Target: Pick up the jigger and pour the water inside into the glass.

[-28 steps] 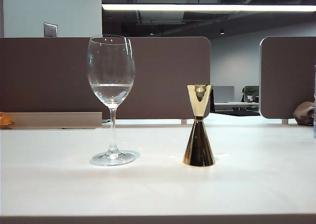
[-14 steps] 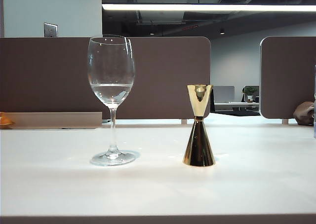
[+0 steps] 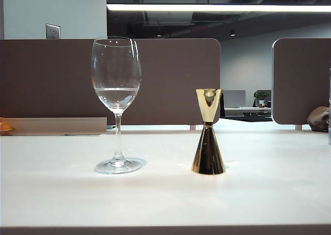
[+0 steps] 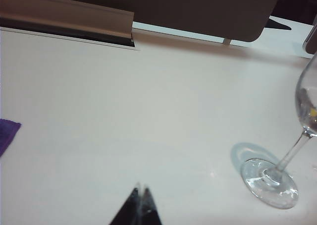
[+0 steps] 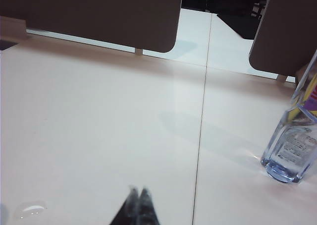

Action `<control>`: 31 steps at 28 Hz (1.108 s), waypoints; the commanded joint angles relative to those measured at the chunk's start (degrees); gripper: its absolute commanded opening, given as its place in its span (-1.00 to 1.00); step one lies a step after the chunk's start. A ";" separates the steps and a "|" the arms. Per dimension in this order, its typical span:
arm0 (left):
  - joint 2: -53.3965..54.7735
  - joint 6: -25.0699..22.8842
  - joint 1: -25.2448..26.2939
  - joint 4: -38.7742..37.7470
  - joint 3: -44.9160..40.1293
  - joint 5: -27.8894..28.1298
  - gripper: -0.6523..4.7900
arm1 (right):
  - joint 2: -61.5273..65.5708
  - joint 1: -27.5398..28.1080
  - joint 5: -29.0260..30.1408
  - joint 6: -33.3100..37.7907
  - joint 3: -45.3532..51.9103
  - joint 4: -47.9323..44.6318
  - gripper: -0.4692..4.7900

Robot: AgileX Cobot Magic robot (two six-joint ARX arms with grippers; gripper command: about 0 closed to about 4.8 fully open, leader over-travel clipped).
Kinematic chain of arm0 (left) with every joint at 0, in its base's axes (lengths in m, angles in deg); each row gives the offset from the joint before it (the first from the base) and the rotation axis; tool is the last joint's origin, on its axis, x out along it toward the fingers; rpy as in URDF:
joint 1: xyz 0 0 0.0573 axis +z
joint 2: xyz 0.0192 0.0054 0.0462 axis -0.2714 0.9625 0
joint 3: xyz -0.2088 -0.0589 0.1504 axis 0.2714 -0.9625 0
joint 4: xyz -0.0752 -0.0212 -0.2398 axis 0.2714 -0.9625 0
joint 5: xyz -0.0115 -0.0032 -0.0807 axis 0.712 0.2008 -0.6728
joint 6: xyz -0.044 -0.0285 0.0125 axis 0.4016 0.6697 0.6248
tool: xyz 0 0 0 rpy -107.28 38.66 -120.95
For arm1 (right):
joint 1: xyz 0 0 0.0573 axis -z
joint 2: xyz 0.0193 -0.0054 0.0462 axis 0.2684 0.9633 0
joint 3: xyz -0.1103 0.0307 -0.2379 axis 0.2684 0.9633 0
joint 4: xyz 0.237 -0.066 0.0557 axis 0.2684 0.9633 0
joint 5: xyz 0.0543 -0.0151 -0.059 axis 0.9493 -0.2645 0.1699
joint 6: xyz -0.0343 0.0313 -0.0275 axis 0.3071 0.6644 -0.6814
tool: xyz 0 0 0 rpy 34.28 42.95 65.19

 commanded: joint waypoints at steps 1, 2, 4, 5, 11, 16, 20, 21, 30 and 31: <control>0.04 -0.04 0.11 0.28 0.02 -0.44 -0.78 | -0.09 0.02 -0.13 0.09 -0.24 -1.22 -0.82; 0.04 -0.04 0.09 0.26 0.02 -0.42 -0.78 | -0.09 0.02 -0.13 0.09 -0.24 -1.25 -0.82; 0.04 -0.04 0.04 0.26 0.02 -0.42 -0.78 | -0.09 0.02 -0.13 0.09 -0.26 -1.25 -0.82; 0.04 -0.04 -0.66 0.31 0.02 -0.37 -0.78 | -0.09 0.02 -0.13 0.09 -0.24 -1.25 -0.82; 0.04 -0.04 -11.02 0.28 0.02 -0.15 -0.78 | -0.09 0.02 -0.13 0.09 -0.24 -1.27 -0.82; 0.04 -0.04 -13.14 -0.35 0.00 -0.15 -0.78 | -0.11 0.02 -0.13 0.09 -0.24 -1.22 -0.82; 0.04 -0.04 -12.55 -0.35 0.00 0.24 -0.78 | -0.13 0.02 -0.13 0.09 -0.24 -1.20 -0.82; 0.04 -0.04 -12.41 -0.35 0.00 0.28 -0.78 | -0.13 0.02 -0.13 0.09 -0.24 -1.20 -0.82; 0.04 -0.04 -12.28 -0.31 0.00 0.24 -0.78 | -0.11 0.00 -0.09 0.09 -0.24 -1.16 -0.82; 0.04 -0.04 -12.28 -0.31 0.00 0.24 -0.78 | -0.11 0.00 -0.09 0.09 -0.24 -1.16 -0.82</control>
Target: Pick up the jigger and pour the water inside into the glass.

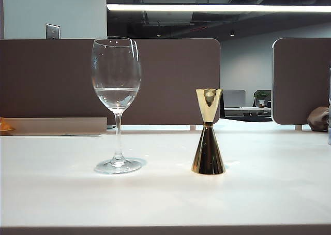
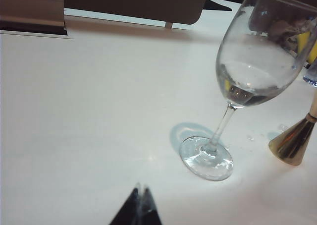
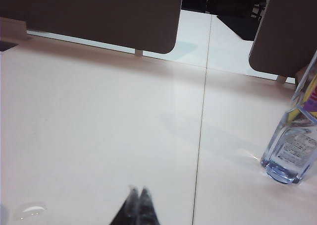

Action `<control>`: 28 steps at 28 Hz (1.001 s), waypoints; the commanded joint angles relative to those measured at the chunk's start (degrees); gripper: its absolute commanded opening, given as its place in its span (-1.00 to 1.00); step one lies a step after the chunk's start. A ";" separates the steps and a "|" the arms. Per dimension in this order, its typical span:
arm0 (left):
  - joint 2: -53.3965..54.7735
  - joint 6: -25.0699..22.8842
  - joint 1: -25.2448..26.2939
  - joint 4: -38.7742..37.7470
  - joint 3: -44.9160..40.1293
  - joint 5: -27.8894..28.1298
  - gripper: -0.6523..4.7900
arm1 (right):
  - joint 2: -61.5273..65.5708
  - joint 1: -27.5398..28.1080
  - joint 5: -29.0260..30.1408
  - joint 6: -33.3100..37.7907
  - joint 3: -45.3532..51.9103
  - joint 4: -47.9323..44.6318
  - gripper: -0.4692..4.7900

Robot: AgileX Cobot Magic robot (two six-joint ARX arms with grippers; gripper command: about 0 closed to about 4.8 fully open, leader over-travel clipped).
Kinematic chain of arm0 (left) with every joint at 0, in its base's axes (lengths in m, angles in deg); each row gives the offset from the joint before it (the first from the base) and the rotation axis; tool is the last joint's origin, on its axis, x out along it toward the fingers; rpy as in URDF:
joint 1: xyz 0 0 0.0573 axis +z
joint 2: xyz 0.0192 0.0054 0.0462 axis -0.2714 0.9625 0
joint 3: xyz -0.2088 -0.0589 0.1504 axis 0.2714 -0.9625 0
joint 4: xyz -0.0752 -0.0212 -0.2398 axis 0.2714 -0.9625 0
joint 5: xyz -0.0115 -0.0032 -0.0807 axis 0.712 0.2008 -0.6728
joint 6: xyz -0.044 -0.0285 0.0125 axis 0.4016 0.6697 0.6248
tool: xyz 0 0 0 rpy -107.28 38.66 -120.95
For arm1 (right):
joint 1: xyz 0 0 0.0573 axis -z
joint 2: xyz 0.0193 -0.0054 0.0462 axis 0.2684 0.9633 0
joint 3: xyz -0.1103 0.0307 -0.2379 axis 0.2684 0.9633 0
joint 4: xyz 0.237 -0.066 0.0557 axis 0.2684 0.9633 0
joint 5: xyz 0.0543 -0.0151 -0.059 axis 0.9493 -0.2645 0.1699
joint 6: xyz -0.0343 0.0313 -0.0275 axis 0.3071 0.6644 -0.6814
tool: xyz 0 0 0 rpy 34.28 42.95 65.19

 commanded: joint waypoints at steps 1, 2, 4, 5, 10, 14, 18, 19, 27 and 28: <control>0.04 -0.04 0.07 -0.09 0.00 -0.04 -0.78 | -0.11 0.00 -0.09 0.09 -0.24 -0.96 -0.82; 0.04 -0.04 0.07 -0.09 0.00 -0.04 -0.78 | -0.11 0.00 -0.09 0.09 -0.24 -0.96 -0.82; 0.04 -0.04 0.07 -0.09 0.00 -0.04 -0.78 | -0.11 0.00 -0.09 0.09 -0.24 -0.96 -0.82; 0.04 -0.04 0.07 -0.09 0.00 -0.04 -0.78 | -0.11 0.00 -0.09 0.09 -0.24 -0.96 -0.82; 0.04 -0.04 0.07 -0.09 0.00 -0.04 -0.78 | -0.57 -0.02 0.07 0.07 -0.24 -0.46 -0.82; 0.04 -0.04 0.07 -0.09 0.00 -0.04 -0.78 | -5.51 -0.07 -0.02 0.04 -0.24 3.80 -0.82; 0.04 -0.04 0.07 -0.07 0.00 -0.02 -0.78 | -13.35 0.09 -0.17 -0.83 -0.24 9.35 -0.82; 0.04 -0.04 0.07 -0.09 0.00 -0.02 -0.78 | -14.75 0.07 -0.13 -0.83 -0.22 10.34 -0.82; 0.04 -0.04 0.07 -0.04 0.00 -0.02 -0.78 | -31.50 -0.17 -3.56 -0.22 3.02 21.68 -0.82; 0.04 -0.04 0.07 -0.02 0.00 -0.04 -0.78 | -32.54 -0.22 -3.54 0.28 4.09 21.66 -0.82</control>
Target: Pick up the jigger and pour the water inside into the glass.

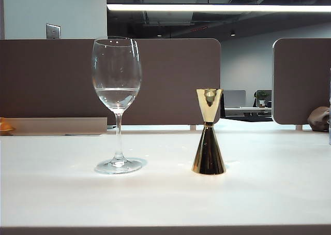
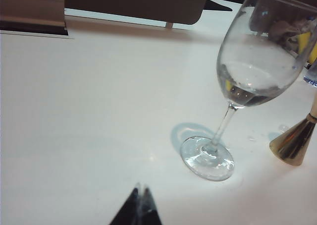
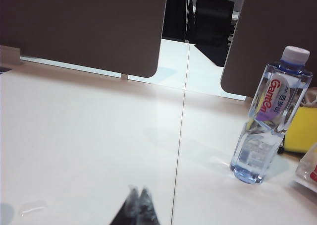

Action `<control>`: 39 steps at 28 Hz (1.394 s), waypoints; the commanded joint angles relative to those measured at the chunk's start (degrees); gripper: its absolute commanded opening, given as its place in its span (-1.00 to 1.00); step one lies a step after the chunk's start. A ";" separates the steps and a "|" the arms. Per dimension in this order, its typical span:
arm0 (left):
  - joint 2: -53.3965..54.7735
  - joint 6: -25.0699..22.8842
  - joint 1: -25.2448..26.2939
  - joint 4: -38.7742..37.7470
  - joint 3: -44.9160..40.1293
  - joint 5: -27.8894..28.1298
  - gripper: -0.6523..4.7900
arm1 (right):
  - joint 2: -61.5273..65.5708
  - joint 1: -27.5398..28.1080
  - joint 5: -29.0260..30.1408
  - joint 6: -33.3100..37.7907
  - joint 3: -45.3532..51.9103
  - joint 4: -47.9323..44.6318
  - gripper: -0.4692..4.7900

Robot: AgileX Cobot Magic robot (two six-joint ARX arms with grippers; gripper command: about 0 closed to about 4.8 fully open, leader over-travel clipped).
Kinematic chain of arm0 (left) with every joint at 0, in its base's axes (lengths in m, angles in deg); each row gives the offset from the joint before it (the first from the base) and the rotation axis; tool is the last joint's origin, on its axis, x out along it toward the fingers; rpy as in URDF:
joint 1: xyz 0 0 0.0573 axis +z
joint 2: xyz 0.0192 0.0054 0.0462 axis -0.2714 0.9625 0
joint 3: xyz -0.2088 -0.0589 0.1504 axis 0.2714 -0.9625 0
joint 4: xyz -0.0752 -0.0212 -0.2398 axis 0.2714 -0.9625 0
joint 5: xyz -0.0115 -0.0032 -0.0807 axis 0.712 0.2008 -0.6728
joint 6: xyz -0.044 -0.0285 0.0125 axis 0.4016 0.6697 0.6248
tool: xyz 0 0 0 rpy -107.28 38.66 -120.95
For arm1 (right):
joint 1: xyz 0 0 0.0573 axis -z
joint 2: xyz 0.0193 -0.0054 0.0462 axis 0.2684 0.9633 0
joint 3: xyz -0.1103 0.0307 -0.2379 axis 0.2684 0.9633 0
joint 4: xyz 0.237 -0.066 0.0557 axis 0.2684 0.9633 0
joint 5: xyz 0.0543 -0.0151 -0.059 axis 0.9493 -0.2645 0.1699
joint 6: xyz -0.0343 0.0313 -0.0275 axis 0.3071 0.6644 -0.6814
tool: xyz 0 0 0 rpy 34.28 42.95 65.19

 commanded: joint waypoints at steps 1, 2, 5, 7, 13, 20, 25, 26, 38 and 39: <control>0.04 -0.04 0.04 0.00 0.00 -0.04 -0.78 | -3.45 -0.28 -0.13 2.64 3.72 -0.68 -0.82; 0.04 -0.02 0.04 0.00 0.00 -0.04 -0.78 | -3.93 -0.28 -0.15 3.41 4.44 -0.68 -0.82; 0.04 -0.04 0.04 0.00 0.00 -0.04 -0.78 | -5.51 -0.28 -0.15 5.18 7.91 -1.22 -0.82; 0.04 -0.04 0.04 0.00 0.00 -0.04 -0.78 | -5.95 -0.28 -0.15 7.08 9.22 -1.14 -0.82; 0.04 -0.04 0.04 0.00 0.00 -0.04 -0.78 | -9.05 -0.15 -0.20 8.37 10.36 1.44 -0.82; 0.04 -0.04 0.04 0.07 0.00 0.02 -0.78 | -9.86 -0.20 0.02 8.37 10.36 6.69 -0.82; 0.04 -0.04 0.04 0.04 0.00 -0.04 -0.78 | -10.01 -0.20 0.02 8.37 10.36 6.62 -0.82; 0.04 -0.04 0.04 0.04 0.00 -0.04 -0.78 | -9.99 -0.20 0.02 8.37 10.36 6.67 -0.82; 0.04 -5.66 -3.28 -0.48 -0.02 14.78 -0.78 | -9.99 -0.20 0.02 8.37 10.36 6.62 -0.82; 0.04 -5.62 -3.26 -0.63 -0.02 15.45 -0.78 | -9.99 -0.20 0.02 8.37 10.36 6.64 -0.82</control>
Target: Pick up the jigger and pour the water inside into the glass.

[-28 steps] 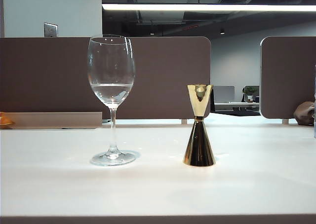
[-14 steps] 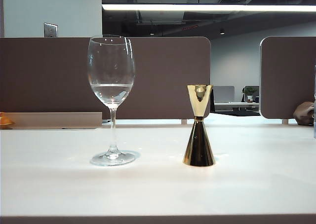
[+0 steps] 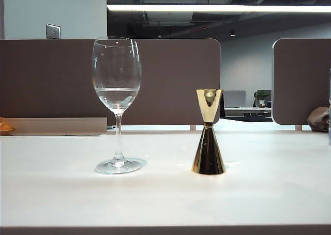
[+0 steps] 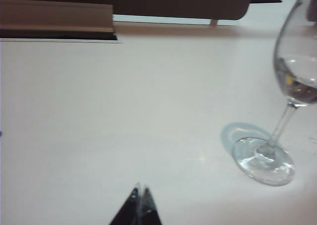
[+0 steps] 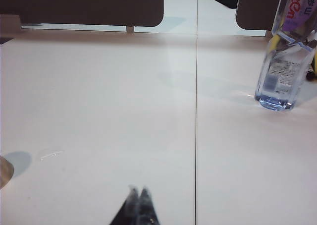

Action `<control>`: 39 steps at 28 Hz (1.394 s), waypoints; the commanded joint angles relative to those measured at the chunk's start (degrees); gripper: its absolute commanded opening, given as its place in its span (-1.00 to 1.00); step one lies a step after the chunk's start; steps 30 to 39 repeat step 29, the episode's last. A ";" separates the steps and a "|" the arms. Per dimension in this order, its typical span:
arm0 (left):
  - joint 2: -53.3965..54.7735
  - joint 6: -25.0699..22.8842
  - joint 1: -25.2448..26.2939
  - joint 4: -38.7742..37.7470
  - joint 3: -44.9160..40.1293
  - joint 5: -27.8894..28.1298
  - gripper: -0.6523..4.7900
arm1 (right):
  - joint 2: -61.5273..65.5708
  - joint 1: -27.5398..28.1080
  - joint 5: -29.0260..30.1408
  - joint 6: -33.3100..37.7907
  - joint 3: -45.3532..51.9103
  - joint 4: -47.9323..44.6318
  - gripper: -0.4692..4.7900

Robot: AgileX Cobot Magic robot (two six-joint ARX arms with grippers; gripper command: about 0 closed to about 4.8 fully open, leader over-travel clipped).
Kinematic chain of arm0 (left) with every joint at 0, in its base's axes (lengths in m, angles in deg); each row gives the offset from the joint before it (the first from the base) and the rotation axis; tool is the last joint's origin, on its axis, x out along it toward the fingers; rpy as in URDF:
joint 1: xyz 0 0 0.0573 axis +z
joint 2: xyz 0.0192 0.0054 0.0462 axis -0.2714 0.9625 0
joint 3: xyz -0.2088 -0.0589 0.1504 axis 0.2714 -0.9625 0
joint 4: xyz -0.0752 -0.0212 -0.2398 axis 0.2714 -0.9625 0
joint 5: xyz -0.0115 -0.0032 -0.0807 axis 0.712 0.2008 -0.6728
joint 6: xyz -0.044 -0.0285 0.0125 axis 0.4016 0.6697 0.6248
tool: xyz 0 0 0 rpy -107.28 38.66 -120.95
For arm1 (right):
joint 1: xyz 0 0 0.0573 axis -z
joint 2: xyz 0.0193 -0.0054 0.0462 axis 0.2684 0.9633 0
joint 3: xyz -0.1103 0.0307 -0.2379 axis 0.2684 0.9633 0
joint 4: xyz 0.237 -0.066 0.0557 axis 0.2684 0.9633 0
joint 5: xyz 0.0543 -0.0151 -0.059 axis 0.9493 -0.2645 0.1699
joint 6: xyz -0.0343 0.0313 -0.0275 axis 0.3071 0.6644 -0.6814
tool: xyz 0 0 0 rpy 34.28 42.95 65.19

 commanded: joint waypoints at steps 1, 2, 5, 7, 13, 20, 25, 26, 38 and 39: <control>0.04 -0.42 0.00 -0.13 -0.02 2.64 -0.78 | 0.02 0.04 0.00 0.20 0.42 -0.70 -0.82; 0.04 -0.44 -0.04 -0.09 -0.02 3.04 -0.78 | 0.02 0.04 0.00 0.20 0.42 -0.70 -0.82; 0.04 -0.42 -0.04 -0.07 0.00 3.34 -0.78 | 0.02 0.04 0.00 0.20 0.42 -0.70 -0.82; 0.04 -0.37 0.00 0.04 0.00 4.39 -0.78 | 0.02 0.07 0.00 0.20 0.42 -0.70 -0.82; 0.04 -0.39 0.00 4.11 0.00 7.28 -0.78 | 0.02 0.07 0.00 0.20 0.42 -0.70 -0.82; 0.04 -0.37 0.00 4.63 0.00 7.82 -0.78 | 0.02 0.07 0.00 0.20 0.42 -0.70 -0.82; 0.04 -0.37 0.00 4.66 0.00 7.82 -0.78 | 0.02 0.04 0.00 0.20 0.42 -0.70 -0.82; 0.04 -0.37 0.00 4.66 0.00 7.85 -0.78 | 0.02 0.04 0.00 0.20 0.42 -0.70 -0.82; 0.04 -0.37 0.00 4.63 0.00 7.82 -0.78 | 0.02 0.04 0.00 0.20 0.42 -0.70 -0.82; 0.04 -0.37 0.00 4.63 0.00 7.82 -0.78 | 0.02 0.04 0.00 0.20 0.42 -0.70 -0.82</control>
